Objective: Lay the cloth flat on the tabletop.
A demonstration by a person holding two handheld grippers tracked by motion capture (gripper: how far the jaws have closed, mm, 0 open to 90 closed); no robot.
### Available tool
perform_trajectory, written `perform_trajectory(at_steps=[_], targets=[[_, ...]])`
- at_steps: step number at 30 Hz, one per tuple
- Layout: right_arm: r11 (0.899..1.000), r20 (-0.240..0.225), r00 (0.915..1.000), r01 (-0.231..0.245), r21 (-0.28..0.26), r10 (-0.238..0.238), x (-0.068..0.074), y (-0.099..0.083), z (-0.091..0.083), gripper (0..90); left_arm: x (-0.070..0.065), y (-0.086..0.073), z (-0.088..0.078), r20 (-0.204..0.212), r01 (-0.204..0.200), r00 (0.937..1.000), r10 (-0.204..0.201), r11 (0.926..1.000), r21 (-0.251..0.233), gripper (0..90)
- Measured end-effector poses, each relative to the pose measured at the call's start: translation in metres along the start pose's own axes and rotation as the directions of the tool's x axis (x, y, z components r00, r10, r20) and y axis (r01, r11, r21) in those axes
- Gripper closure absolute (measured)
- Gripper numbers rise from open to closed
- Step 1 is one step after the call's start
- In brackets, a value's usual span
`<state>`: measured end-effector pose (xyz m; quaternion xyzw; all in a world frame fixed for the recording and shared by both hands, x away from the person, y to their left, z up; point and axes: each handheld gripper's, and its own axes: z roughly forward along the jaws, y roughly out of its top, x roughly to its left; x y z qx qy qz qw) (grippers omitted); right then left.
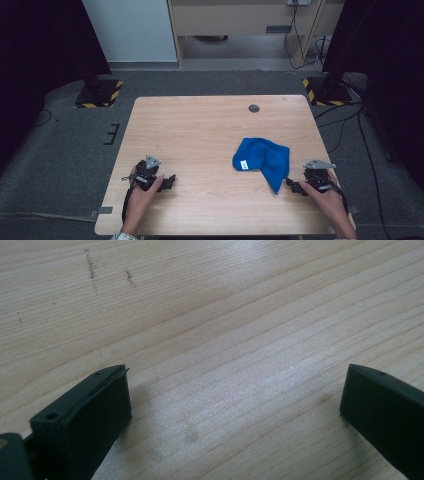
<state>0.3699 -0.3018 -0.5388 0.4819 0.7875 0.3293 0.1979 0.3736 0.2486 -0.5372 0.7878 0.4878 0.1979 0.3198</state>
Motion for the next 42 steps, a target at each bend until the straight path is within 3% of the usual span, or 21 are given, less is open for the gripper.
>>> perform_trajectory(at_steps=[13,16,18,19,22,23,26,27,32,40,42], targets=[[1.000,0.003,0.9999,-0.011,0.008,0.011,0.001,0.002,0.002,2.1,0.000,0.000,0.000,-0.002,0.002,1.0000,-0.002,1.0000,0.001,0.0],[1.000,-0.005,0.9997,-0.024,0.005,0.024,-0.001,0.004,-0.001,9.2,-0.001,0.000,0.000,-0.002,0.002,1.0000,-0.002,1.0000,0.001,0.0],[1.000,-0.014,0.9995,-0.028,-0.010,0.028,-0.002,0.006,-0.004,11.1,-0.001,0.000,0.000,-0.002,0.002,1.0000,-0.002,1.0000,0.000,0.0],[0.999,0.006,0.9996,-0.029,-0.038,0.029,-0.002,0.008,-0.008,12.9,-0.001,0.000,0.000,-0.002,0.002,1.0000,-0.002,1.0000,0.000,0.0],[0.998,0.017,0.9995,-0.026,-0.059,0.027,-0.001,0.010,-0.011,14.5,-0.001,0.000,0.000,-0.002,0.001,1.0000,-0.001,1.0000,0.000,0.0],[0.996,0.021,0.9994,-0.025,-0.089,0.027,-0.001,0.013,-0.014,15.8,-0.001,0.000,0.000,-0.002,0.001,1.0000,-0.001,1.0000,0.001,0.0],[0.993,0.027,0.9990,-0.032,-0.112,0.035,0.000,0.016,-0.017,17.7,-0.001,0.000,0.000,-0.002,0.001,1.0000,-0.001,1.0000,0.000,0.0],[0.989,0.038,0.9984,-0.035,-0.144,0.041,0.003,0.020,-0.020,22.2,-0.001,0.000,0.000,-0.002,0.002,1.0000,-0.002,1.0000,0.000,0.0],[0.985,0.037,0.9992,-0.010,-0.170,0.016,0.011,0.029,-0.022,26.0,-0.001,0.000,0.000,-0.003,0.001,1.0000,-0.001,1.0000,0.001,0.0],[0.986,-0.001,0.9988,-0.049,-0.160,0.050,0.013,0.049,-0.003,21.7,-0.001,0.000,0.000,-0.003,0.002,1.0000,-0.002,1.0000,0.001,0.0],[0.987,-0.007,0.9992,-0.040,-0.158,0.040,0.012,0.057,0.003,19.1,-0.001,0.000,0.000,-0.003,0.001,1.0000,-0.001,1.0000,0.001,0.0]])
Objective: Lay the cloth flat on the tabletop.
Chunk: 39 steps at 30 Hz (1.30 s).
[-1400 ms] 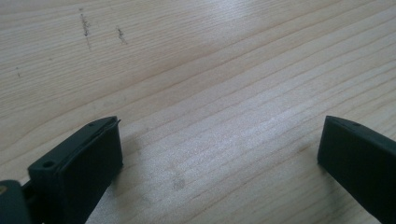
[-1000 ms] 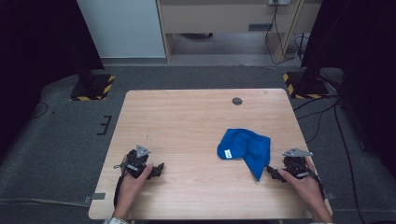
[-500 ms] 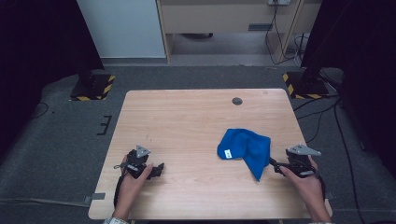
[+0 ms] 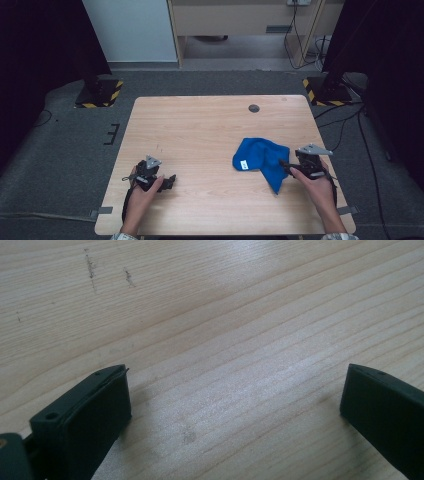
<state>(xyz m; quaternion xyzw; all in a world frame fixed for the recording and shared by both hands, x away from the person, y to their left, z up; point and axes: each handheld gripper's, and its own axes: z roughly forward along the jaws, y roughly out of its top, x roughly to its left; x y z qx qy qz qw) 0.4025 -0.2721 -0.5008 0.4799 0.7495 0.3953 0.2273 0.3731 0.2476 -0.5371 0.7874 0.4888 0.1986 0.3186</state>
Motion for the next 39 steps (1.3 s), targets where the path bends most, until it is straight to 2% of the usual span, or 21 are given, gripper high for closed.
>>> perform_trajectory(at_steps=[4,5,6,7,9,10,14,15,17,18,21,22,23,28,30,31,33,35,36,37,39], targets=[[1.000,-0.012,0.9999,-0.009,-0.008,0.009,0.001,0.013,0.014,16.9,0.000,0.000,0.000,-0.001,0.000,1.0000,0.000,1.0000,0.000,0.0],[1.000,-0.032,0.9995,0.000,0.024,0.001,0.005,0.014,0.021,14.9,0.000,0.000,0.000,-0.001,0.000,1.0000,0.000,1.0000,0.000,0.0],[1.000,-0.032,0.9995,0.000,0.024,0.001,0.005,0.014,0.021,14.9,0.000,0.000,0.000,-0.001,0.000,1.0000,0.000,1.0000,0.000,0.0],[0.998,-0.063,0.9979,0.020,0.067,-0.016,0.011,0.012,0.026,13.1,0.000,0.000,0.000,-0.002,0.001,1.0000,-0.001,1.0000,0.000,0.0],[0.996,-0.065,0.9975,0.032,0.085,-0.027,0.014,0.010,0.028,12.9,0.000,0.000,0.000,-0.002,0.002,1.0000,-0.002,1.0000,0.000,0.0],[0.994,-0.055,0.9969,0.061,0.092,-0.056,0.019,0.009,0.030,13.6,-0.001,0.000,0.000,-0.003,0.002,1.0000,-0.002,1.0000,-0.001,0.0],[0.994,-0.052,0.9971,0.061,0.095,-0.056,0.023,0.008,0.032,13.3,-0.001,0.000,0.000,-0.004,0.003,1.0000,-0.003,1.0000,-0.001,0.0],[0.991,-0.046,0.9965,0.075,0.108,-0.070,0.023,0.006,0.034,16.1,-0.001,0.000,0.000,-0.003,0.003,1.0000,-0.003,1.0000,-0.001,0.0],[0.982,-0.044,0.9937,0.109,0.153,-0.103,0.024,0.001,0.039,34.3,-0.001,0.000,0.000,-0.004,0.003,1.0000,-0.003,1.0000,0.000,0.0],[0.982,-0.050,0.9923,0.120,0.147,-0.113,0.025,0.000,0.038,46.1,-0.001,0.000,0.000,-0.004,0.003,1.0000,-0.003,1.0000,0.000,0.0],[0.984,-0.072,0.9900,0.129,0.120,-0.121,0.028,0.000,0.033,69.8,-0.002,-0.001,-0.001,-0.001,0.002,1.0000,-0.002,1.0000,-0.001,0.0],[0.984,-0.072,0.9900,0.129,0.120,-0.121,0.028,0.000,0.033,69.8,-0.002,-0.001,-0.001,-0.001,0.002,1.0000,-0.002,1.0000,-0.001,0.0],[0.986,-0.093,0.9880,0.132,0.097,-0.123,0.034,0.001,0.028,75.9,-0.003,-0.001,-0.001,0.000,0.001,1.0000,-0.001,1.0000,-0.002,0.0],[0.987,-0.157,0.9781,0.148,0.065,-0.136,0.052,0.003,0.017,78.3,-0.003,-0.001,-0.001,0.000,0.002,1.0000,-0.002,1.0000,-0.002,0.0],[0.988,-0.208,0.9690,0.146,0.045,-0.133,0.068,0.004,0.008,78.6,-0.003,-0.001,-0.001,-0.001,0.003,1.0000,-0.003,1.0000,-0.002,0.0],[0.988,-0.208,0.9690,0.146,0.045,-0.133,0.068,0.004,0.008,78.6,-0.003,-0.001,-0.001,-0.001,0.003,1.0000,-0.003,1.0000,-0.002,0.0],[0.983,-0.232,0.9580,0.180,0.028,-0.169,0.088,0.009,0.003,78.4,-0.003,-0.001,-0.001,-0.002,0.004,1.0000,-0.004,1.0000,-0.001,0.0],[0.981,-0.244,0.9531,0.191,0.024,-0.179,0.101,0.013,0.002,78.1,-0.003,-0.001,-0.001,-0.002,0.004,1.0000,-0.004,1.0000,-0.001,0.0],[0.981,-0.244,0.9531,0.191,0.024,-0.179,0.101,0.013,0.002,78.1,-0.003,-0.001,-0.001,-0.002,0.004,1.0000,-0.004,1.0000,-0.001,0.0],[0.977,-0.260,0.9456,0.210,0.030,-0.195,0.116,0.017,0.002,77.8,-0.003,-0.001,-0.001,-0.002,0.004,1.0000,-0.004,1.0000,0.000,0.0],[0.974,-0.262,0.9431,0.223,0.043,-0.204,0.123,0.019,0.004,77.6,-0.003,-0.001,-0.001,-0.002,0.004,1.0000,-0.004,1.0000,0.000,0.0]])
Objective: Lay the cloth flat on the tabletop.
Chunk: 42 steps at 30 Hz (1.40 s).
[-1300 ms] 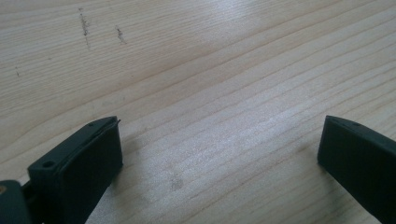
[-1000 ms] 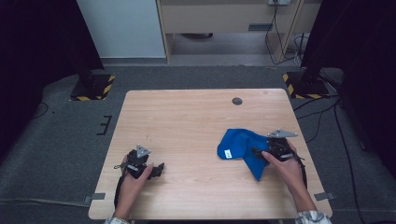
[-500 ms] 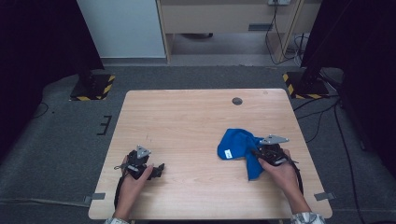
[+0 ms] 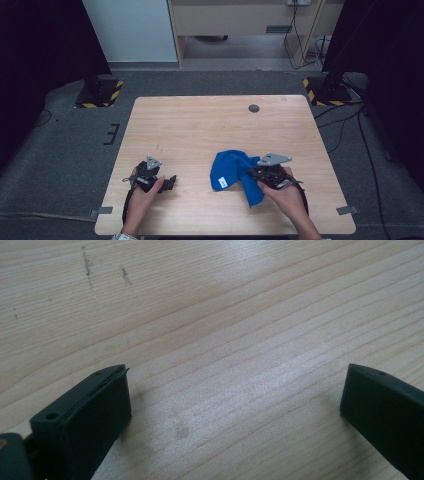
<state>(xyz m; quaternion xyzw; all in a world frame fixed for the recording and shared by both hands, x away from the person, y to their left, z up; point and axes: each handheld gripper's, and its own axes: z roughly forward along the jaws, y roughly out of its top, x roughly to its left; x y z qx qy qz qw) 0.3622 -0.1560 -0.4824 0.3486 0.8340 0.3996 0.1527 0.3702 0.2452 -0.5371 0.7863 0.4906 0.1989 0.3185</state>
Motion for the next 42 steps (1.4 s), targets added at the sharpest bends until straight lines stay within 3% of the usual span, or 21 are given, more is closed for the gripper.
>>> perform_trajectory(at_steps=[2,4,5,6,8,9,10,11,13,15,16,17,21,25,29,31,33,35,37,39,42], targets=[[0.999,-0.005,0.9999,0.010,0.032,-0.009,0.015,0.014,0.017,77.5,0.000,0.000,0.000,0.001,-0.002,1.0000,0.002,1.0000,0.000,0.0],[0.999,-0.011,0.9998,0.015,0.041,-0.015,0.020,0.018,0.025,77.0,0.000,0.000,0.000,0.000,-0.001,1.0000,0.001,1.0000,0.000,0.0],[0.998,-0.023,0.9996,0.020,0.062,-0.019,0.030,0.025,0.046,69.7,-0.001,0.000,0.000,-0.001,-0.002,1.0000,0.002,1.0000,0.001,0.0],[0.998,-0.023,0.9996,0.020,0.062,-0.019,0.030,0.025,0.046,69.7,-0.001,0.000,0.000,-0.001,-0.002,1.0000,0.002,1.0000,0.001,0.0],[0.997,-0.028,0.9996,0.007,0.071,-0.005,0.036,0.029,0.059,56.5,-0.001,0.000,0.000,0.000,-0.001,1.0000,0.001,1.0000,-0.001,0.0],[0.999,-0.026,0.9995,0.017,0.047,-0.016,0.041,0.032,0.060,46.4,-0.002,-0.001,-0.001,0.005,-0.002,1.0000,0.002,1.0000,0.000,0.0],[0.999,-0.026,0.9995,0.017,0.047,-0.016,0.041,0.032,0.060,46.4,-0.002,-0.001,-0.001,0.005,-0.002,1.0000,0.002,1.0000,0.000,0.0],[0.999,-0.026,0.9992,0.030,0.037,-0.029,0.043,0.033,0.053,30.2,-0.002,-0.001,-0.001,0.006,-0.002,1.0000,0.002,1.0000,-0.001,0.0],[0.999,-0.022,0.9993,0.032,0.036,-0.031,0.039,0.033,0.042,23.1,-0.002,-0.001,-0.003,0.003,0.005,1.0000,-0.005,1.0000,-0.005,0.8],[0.999,-0.016,0.9996,0.025,0.024,-0.025,0.036,0.032,0.035,21.6,-0.001,-0.001,-0.004,0.004,0.020,0.9998,-0.020,0.9998,-0.005,4.1],[1.000,-0.008,1.0000,0.001,0.001,-0.001,0.027,0.027,0.020,20.9,0.001,0.000,-0.007,0.010,0.058,0.9983,-0.057,0.9983,-0.013,5.1],[1.000,-0.008,1.0000,0.001,0.001,-0.001,0.027,0.027,0.020,20.9,0.001,0.000,-0.007,0.010,0.058,0.9983,-0.057,0.9983,-0.013,5.5],[0.999,0.016,0.9992,-0.036,0.025,0.036,0.003,0.009,0.007,31.7,-0.001,0.001,-0.010,0.018,0.053,0.9984,-0.053,0.9984,-0.021,6.3],[0.996,0.030,0.9973,-0.068,0.058,0.066,-0.010,-0.010,0.014,41.5,-0.008,0.003,-0.011,0.019,0.028,0.9994,-0.027,0.9993,-0.026,6.3],[0.991,0.006,0.9936,-0.113,0.065,0.113,-0.014,-0.017,0.026,38.3,-0.012,0.004,-0.011,0.024,0.006,0.9997,-0.006,0.9997,-0.023,6.3],[0.990,-0.027,0.9917,-0.124,0.060,0.126,-0.013,-0.015,0.031,32.5,-0.013,0.005,-0.012,0.030,0.006,0.9995,-0.006,0.9996,-0.027,6.3],[0.990,-0.049,0.9914,-0.118,0.074,0.122,-0.010,-0.012,0.038,34.3,-0.012,0.005,-0.012,0.032,0.005,0.9995,-0.004,0.9995,-0.033,6.3],[0.991,-0.062,0.9931,-0.094,0.093,0.100,-0.005,-0.010,0.043,45.8,-0.012,0.005,-0.013,0.032,0.001,0.9995,0.000,0.9995,-0.033,6.3],[0.992,-0.093,0.9916,-0.081,0.098,0.090,0.000,-0.007,0.048,67.5,-0.013,0.005,-0.013,0.032,-0.003,0.9995,0.004,0.9995,-0.032,6.3],[0.994,-0.096,0.9928,-0.063,0.088,0.072,0.003,-0.004,0.049,79.3,-0.014,0.006,-0.013,0.032,-0.009,0.9994,0.010,0.9995,-0.031,6.3],[0.997,-0.095,0.9928,-0.069,0.046,0.073,0.001,0.001,0.042,86.0,-0.015,0.006,-0.013,0.033,-0.017,0.9993,0.018,0.9995,-0.028,6.3]])
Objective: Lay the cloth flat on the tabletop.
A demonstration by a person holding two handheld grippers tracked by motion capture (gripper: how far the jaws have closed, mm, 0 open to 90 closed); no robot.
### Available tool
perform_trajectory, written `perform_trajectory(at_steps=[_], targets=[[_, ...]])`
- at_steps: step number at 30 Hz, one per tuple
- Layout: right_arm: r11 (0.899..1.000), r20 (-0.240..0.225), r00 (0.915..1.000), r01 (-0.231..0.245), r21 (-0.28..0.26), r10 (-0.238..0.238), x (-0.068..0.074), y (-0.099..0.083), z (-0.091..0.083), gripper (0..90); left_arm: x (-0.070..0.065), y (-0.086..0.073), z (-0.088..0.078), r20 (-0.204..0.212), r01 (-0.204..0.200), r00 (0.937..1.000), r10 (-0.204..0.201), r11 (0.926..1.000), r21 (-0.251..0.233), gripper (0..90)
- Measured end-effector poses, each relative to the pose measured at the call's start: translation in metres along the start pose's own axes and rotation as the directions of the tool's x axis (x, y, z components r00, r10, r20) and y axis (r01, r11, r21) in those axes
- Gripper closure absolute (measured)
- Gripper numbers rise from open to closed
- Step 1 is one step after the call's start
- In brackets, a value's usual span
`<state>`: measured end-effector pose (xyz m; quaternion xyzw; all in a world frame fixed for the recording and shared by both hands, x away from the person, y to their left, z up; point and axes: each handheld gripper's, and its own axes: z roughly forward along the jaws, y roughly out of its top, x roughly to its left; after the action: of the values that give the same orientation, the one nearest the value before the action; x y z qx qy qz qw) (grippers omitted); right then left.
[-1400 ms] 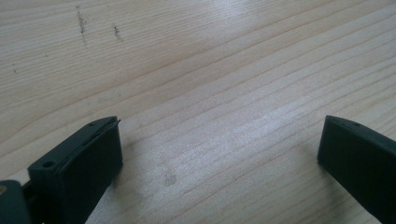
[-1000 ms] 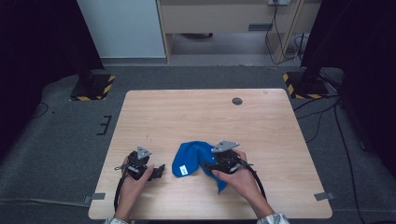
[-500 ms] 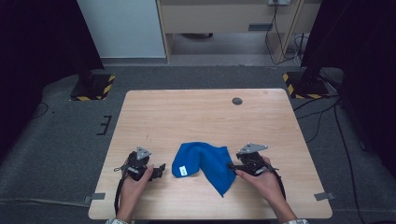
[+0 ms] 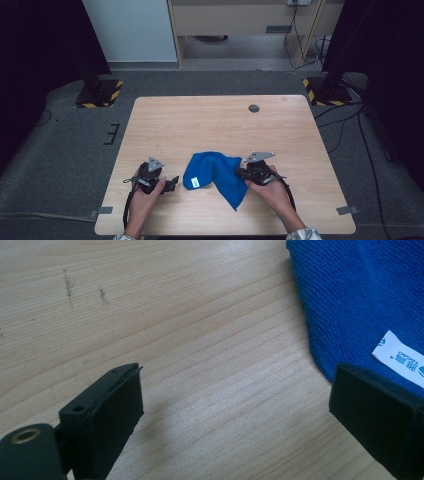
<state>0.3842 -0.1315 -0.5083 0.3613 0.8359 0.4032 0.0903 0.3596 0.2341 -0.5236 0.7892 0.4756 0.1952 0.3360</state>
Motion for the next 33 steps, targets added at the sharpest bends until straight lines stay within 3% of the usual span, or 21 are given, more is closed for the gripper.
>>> perform_trajectory(at_steps=[3,8,10,13,17,23,26,29,33], targets=[[0.999,0.025,0.9995,-0.016,-0.031,0.017,-0.008,0.005,-0.019,86.6,0.000,0.000,0.000,0.000,-0.002,1.0000,0.002,1.0000,0.002,6.3],[0.996,0.094,0.9948,-0.031,-0.087,0.039,-0.022,0.019,-0.066,86.3,0.001,0.001,-0.001,-0.001,-0.006,1.0000,0.006,1.0000,-0.002,6.3],[0.995,0.103,0.9942,-0.020,-0.102,0.031,-0.021,0.025,-0.077,86.0,0.000,0.003,-0.001,-0.001,-0.010,0.9999,0.010,0.9999,-0.005,6.4],[0.994,0.101,0.9944,0.041,-0.097,-0.032,-0.006,0.037,-0.088,85.4,0.000,0.005,-0.002,-0.002,-0.014,0.9999,0.014,0.9998,-0.011,6.5],[0.993,0.066,0.9929,0.103,-0.054,-0.099,0.022,0.048,-0.061,85.6,0.001,0.007,-0.003,-0.016,-0.010,0.9998,0.010,0.9999,-0.013,6.9],[0.987,-0.012,0.9870,0.160,0.033,-0.160,0.063,0.052,0.036,84.5,0.003,0.004,-0.005,-0.008,-0.005,1.0000,0.005,1.0000,-0.007,7.5],[0.985,-0.009,0.9892,0.147,0.087,-0.146,0.068,0.050,0.070,77.7,0.002,0.005,-0.005,0.000,-0.011,0.9999,0.011,0.9999,-0.007,7.6],[0.988,0.005,0.9910,0.133,0.082,-0.134,0.069,0.053,0.074,67.3,0.000,0.005,-0.004,0.005,-0.016,0.9999,0.016,0.9998,-0.008,7.7],[0.991,0.002,0.9914,0.130,0.038,-0.131,0.070,0.062,0.047,48.6,-0.002,0.007,-0.003,0.015,-0.028,0.9995,0.028,0.9996,-0.001,8.8]])
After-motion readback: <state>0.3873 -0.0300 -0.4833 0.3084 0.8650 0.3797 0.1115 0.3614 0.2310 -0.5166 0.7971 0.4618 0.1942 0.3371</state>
